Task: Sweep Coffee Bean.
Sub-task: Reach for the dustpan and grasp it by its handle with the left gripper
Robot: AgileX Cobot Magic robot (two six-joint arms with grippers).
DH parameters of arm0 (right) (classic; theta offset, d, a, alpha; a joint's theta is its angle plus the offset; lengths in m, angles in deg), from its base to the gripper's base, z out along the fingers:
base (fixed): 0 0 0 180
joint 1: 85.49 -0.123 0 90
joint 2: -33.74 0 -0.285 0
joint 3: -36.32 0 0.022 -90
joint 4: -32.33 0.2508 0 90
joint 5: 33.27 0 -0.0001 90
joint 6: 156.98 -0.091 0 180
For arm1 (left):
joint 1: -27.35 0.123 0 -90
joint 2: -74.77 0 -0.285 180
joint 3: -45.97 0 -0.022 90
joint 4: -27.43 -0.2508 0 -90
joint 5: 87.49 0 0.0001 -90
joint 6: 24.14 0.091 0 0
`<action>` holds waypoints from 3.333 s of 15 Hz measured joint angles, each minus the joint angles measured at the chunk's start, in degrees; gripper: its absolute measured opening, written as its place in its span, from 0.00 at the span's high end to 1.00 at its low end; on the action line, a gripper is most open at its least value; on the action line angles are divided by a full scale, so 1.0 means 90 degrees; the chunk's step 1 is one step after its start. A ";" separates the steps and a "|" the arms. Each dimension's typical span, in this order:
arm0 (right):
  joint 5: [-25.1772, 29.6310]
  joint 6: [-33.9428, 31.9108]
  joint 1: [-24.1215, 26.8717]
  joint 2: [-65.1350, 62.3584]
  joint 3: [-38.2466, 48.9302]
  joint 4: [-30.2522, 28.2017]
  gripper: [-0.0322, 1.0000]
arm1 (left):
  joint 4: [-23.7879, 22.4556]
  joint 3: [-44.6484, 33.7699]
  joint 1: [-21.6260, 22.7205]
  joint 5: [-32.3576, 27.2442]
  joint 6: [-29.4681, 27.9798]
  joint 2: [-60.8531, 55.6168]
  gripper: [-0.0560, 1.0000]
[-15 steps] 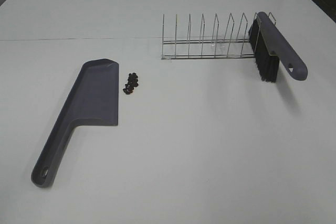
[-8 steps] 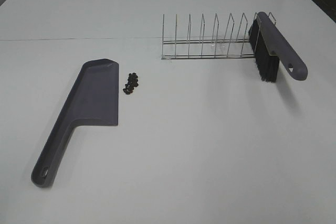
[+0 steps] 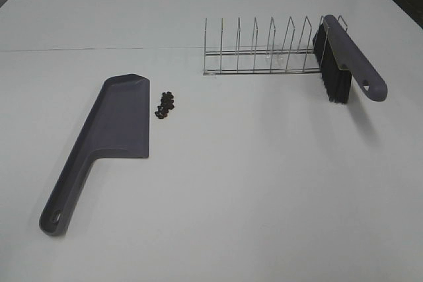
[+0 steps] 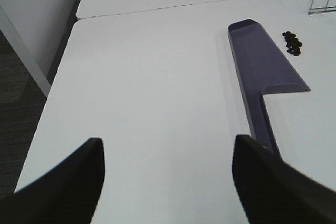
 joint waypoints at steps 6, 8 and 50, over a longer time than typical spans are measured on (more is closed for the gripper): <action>0.0000 0.0000 0.0000 0.0000 0.0000 0.0000 0.19 | 0.0000 0.0000 0.0000 0.0000 0.0000 0.0000 0.34; 0.0000 0.0000 0.0000 0.0000 0.0000 0.0000 0.19 | 0.0000 0.0000 0.0000 0.0000 0.0000 0.0000 0.34; 0.0000 0.0000 0.0000 0.0000 0.0000 0.0000 0.19 | 0.0579 0.4113 -0.1853 0.1165 -0.1662 1.2319 0.34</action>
